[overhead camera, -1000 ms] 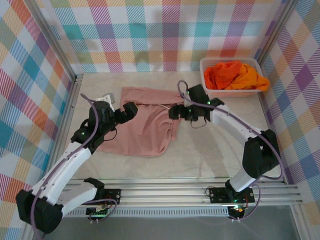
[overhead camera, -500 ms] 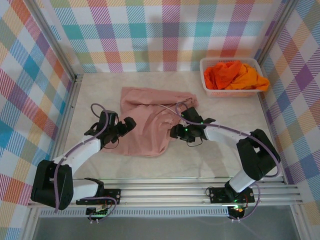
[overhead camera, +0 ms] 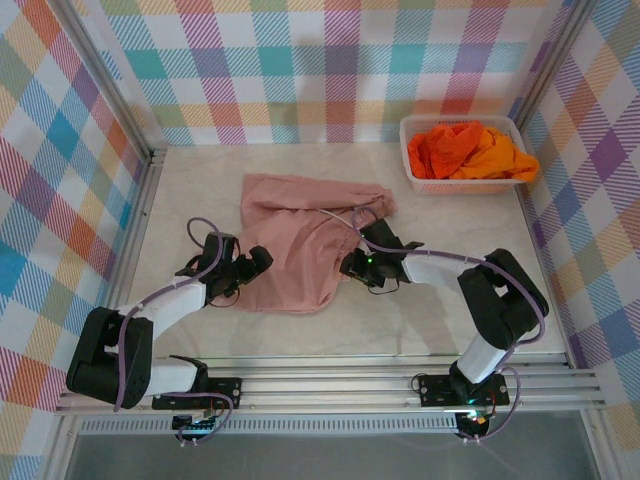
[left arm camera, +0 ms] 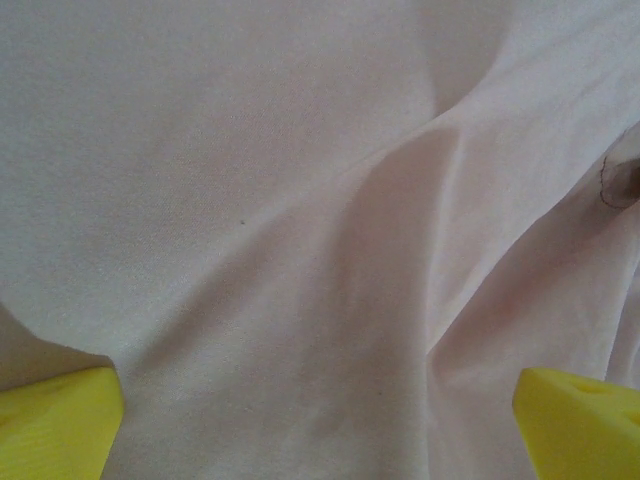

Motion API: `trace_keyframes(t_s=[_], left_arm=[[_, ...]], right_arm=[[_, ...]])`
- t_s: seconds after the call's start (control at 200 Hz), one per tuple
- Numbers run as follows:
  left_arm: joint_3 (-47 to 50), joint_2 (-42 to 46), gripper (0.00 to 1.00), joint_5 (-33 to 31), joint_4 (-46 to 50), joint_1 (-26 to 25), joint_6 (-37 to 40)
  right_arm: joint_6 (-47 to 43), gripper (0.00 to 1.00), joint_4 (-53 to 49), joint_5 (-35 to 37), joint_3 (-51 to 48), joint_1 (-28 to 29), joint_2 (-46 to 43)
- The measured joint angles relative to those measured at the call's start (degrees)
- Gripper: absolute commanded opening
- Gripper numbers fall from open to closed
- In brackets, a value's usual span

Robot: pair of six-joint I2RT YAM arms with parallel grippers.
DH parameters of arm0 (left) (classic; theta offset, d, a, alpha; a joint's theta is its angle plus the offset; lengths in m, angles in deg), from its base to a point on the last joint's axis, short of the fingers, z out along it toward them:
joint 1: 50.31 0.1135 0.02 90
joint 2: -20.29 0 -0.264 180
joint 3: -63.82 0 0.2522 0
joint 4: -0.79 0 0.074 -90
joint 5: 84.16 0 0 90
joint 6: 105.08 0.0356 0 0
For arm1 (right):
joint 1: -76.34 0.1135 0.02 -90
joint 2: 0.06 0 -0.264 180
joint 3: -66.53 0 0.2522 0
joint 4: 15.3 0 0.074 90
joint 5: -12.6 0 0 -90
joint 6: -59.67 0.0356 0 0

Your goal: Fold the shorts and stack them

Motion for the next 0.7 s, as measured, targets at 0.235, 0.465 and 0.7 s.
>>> trace_keyframes(t_s=[0.235, 0.465, 0.7], left_arm=[[1.4, 0.0, 1.0, -0.1, -1.7, 0.0, 0.0], [1.9, 0.0, 1.0, -0.1, -2.3, 0.0, 0.0], [2.0, 0.0, 1.0, 0.0, -2.4, 0.1, 0.0]], right_arm=[[3.8, 0.45, 3.5, -1.0, -1.4, 0.0, 1.0], [5.8, 0.46, 5.1, -2.1, -1.4, 0.0, 1.6], [8.1, 0.44, 7.6, -3.2, -2.0, 0.0, 1.6]])
